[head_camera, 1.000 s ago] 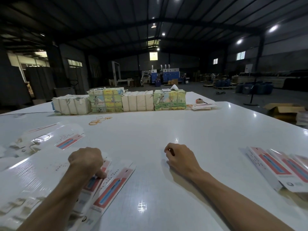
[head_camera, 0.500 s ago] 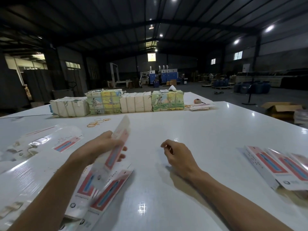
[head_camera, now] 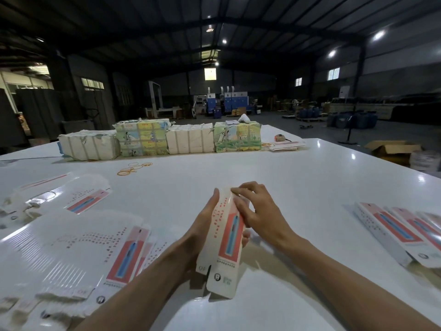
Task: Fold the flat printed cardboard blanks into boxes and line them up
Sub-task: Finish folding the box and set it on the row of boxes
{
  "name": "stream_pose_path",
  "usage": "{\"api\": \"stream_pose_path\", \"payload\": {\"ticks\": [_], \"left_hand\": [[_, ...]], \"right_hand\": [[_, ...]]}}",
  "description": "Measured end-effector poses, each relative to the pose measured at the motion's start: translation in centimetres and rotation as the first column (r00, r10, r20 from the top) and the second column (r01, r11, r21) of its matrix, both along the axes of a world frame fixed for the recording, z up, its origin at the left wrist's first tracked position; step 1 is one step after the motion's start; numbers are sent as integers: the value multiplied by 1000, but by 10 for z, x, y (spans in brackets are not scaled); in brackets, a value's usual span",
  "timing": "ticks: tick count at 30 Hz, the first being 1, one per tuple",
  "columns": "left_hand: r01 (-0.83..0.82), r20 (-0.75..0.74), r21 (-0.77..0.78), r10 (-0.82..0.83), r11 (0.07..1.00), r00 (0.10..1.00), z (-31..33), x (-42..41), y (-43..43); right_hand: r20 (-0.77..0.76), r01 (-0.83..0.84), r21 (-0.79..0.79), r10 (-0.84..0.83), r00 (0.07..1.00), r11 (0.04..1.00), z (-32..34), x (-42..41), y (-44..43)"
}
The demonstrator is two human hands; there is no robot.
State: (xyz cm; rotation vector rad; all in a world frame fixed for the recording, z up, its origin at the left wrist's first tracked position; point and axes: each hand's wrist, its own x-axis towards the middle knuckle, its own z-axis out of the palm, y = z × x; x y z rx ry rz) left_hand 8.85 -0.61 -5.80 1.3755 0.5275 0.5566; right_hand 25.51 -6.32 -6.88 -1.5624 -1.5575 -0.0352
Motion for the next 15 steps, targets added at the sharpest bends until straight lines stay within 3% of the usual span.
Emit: {"api": "stream_pose_path", "payload": {"ticks": [6, 11, 15], "left_hand": [[48, 49, -40, -46, 998, 998, -9, -5, 2], [188, 51, -162, -182, 969, 982, -4, -5, 3], [276, 12, -156, -277, 949, 961, 2, -3, 2]], "right_hand": [[-142, -48, 28, 51, 989, 998, 11, -3, -2], [-452, -161, 4, 146, 880, 987, 21, -2, -4], [-577, -225, -1, 183, 796, 974, 30, 5, -6]]}}
